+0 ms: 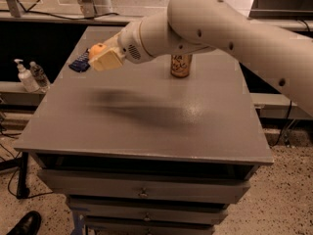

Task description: Move orange near rxbar blueberry

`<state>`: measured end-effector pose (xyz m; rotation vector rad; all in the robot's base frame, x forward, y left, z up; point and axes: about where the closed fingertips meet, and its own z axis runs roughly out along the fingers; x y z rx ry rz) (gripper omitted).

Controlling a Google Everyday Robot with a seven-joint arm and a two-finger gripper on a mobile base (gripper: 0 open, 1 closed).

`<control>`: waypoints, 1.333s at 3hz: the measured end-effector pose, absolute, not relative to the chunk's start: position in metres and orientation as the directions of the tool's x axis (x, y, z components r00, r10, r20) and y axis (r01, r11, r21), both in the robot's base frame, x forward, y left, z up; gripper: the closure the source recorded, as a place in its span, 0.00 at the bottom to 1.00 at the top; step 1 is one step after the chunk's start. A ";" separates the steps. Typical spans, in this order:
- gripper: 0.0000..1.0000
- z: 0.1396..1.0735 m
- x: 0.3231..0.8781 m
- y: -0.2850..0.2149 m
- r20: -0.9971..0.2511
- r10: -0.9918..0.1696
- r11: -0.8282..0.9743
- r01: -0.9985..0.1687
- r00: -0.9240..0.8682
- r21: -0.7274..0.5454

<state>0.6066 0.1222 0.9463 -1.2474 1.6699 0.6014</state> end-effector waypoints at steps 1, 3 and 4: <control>1.00 0.937 0.633 0.141 -0.894 -0.444 0.397 -0.908 -0.063 -0.134; 1.00 0.899 0.675 0.176 -0.893 -0.435 0.444 -0.890 -0.113 -0.103; 1.00 0.883 0.695 0.188 -0.887 -0.443 0.456 -0.884 -0.127 -0.101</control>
Offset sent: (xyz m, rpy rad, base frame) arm 0.0796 0.0618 -0.0532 0.0339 0.0392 -0.1079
